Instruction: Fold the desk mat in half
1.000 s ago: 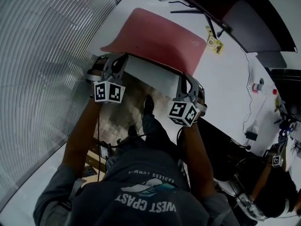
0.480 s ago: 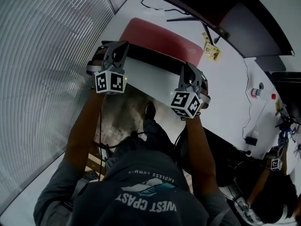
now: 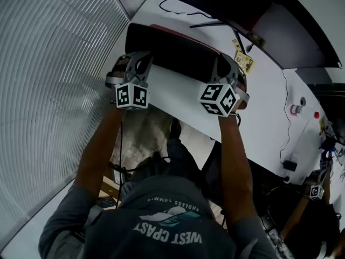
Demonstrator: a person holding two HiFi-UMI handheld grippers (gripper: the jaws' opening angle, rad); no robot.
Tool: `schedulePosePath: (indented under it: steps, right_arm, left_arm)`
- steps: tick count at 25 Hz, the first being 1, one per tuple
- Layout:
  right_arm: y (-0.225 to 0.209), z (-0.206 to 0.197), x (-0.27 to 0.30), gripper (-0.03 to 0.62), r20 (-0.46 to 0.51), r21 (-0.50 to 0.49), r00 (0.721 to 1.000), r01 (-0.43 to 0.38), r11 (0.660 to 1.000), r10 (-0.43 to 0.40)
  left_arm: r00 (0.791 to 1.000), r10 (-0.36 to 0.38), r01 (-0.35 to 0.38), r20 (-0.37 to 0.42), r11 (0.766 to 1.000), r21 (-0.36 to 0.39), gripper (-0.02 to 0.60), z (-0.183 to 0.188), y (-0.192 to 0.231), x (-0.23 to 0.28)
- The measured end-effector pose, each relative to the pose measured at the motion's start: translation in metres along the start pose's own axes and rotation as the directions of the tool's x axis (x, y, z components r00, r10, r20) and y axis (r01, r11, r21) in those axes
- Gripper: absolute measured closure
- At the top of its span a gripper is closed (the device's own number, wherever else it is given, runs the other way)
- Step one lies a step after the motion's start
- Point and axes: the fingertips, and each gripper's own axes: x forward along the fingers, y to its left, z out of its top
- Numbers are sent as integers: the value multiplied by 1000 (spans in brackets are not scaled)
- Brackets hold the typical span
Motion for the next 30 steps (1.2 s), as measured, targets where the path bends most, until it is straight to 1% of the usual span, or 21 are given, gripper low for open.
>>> schedulePosePath:
  steps: [4, 7, 13, 17, 21, 24, 25, 26, 30]
  right_arm:
    - [-6, -17, 22, 554, -44, -6, 999, -17, 1000, 17]
    - [-4, -38, 39, 554, -83, -2, 996, -40, 999, 40]
    - [10, -81, 71, 553, -155, -12, 982, -110, 994, 106]
    - [18, -98, 88, 549, -191, -11, 970, -153, 988, 148]
    - [26, -107, 104, 534, -229, -29, 956, -193, 981, 181]
    - [25, -115, 108, 497, -259, -23, 946, -209, 978, 197]
    - [24, -115, 107, 494, -265, -19, 945, -207, 978, 194]
    - [22, -112, 106, 510, -266, -15, 945, -200, 980, 189]
    - [10, -87, 88, 512, -217, 1, 964, -154, 988, 151]
  left_arm:
    - [999, -43, 42, -15, 997, -61, 566, -11, -18, 17]
    - [998, -59, 56, -22, 994, -88, 566, -13, -24, 24]
    - [998, -58, 55, -32, 994, -100, 566, -14, -22, 16]
    - [998, -54, 49, -44, 993, -106, 566, -14, -19, 5]
    - [998, -37, 32, -48, 994, -109, 566, -18, -23, -12]
    - [999, -31, 26, -44, 994, -110, 566, -16, -25, -26]
    - [999, -32, 27, -43, 993, -114, 566, -17, -25, -31]
    - [999, -32, 27, -41, 993, -118, 565, -18, -24, -35]
    - [999, -17, 12, -30, 989, -145, 565, -17, -15, -58]
